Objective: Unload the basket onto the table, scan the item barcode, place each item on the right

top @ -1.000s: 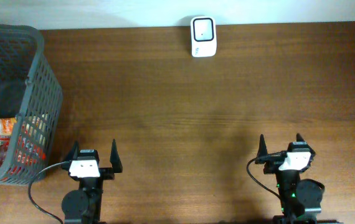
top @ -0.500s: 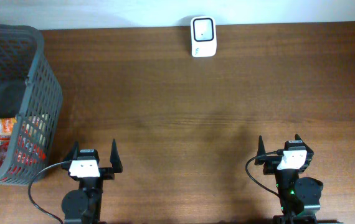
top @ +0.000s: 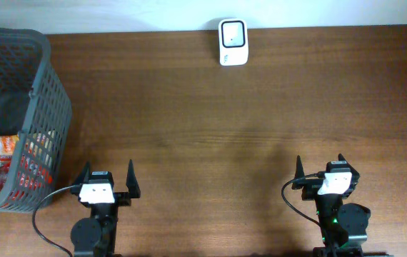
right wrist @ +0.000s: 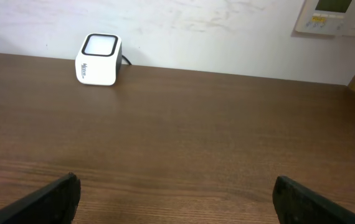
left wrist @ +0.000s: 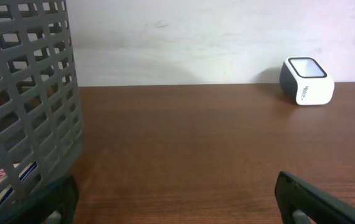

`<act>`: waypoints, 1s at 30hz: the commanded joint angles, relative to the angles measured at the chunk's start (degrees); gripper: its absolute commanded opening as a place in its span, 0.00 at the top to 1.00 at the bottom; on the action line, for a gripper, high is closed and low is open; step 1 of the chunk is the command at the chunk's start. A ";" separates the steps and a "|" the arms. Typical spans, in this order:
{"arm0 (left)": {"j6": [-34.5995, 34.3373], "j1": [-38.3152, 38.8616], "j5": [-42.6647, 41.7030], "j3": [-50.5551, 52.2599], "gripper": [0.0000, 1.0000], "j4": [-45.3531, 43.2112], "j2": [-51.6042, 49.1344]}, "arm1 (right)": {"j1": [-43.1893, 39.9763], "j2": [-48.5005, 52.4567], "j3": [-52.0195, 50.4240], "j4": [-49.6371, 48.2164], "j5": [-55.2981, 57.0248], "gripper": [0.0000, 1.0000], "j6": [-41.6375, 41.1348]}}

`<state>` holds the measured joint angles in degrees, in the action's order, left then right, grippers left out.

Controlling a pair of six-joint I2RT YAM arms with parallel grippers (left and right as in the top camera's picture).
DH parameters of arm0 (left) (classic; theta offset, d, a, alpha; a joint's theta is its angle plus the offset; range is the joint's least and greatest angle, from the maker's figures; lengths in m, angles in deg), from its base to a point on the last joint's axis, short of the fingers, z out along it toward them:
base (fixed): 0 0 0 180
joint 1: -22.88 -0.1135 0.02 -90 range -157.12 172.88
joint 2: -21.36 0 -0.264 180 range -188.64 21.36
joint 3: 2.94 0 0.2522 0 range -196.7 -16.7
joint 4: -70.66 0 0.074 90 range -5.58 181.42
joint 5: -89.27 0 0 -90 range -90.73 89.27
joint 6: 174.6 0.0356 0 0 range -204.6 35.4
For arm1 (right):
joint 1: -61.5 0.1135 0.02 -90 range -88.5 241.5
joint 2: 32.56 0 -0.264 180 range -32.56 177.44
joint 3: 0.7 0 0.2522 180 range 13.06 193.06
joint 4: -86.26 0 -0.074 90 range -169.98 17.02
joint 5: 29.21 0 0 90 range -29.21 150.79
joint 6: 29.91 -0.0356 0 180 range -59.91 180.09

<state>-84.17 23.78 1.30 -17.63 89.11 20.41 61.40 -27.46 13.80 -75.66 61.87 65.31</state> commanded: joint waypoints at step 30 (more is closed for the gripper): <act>-0.15 0.15 -24.87 -2.27 0.01 -8.68 0.17 | 0.46 -0.07 -0.42 0.22 0.90 0.02 0.37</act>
<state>-84.26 23.89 -26.62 -17.41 79.23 20.41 61.40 -27.46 13.80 -75.69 61.90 65.26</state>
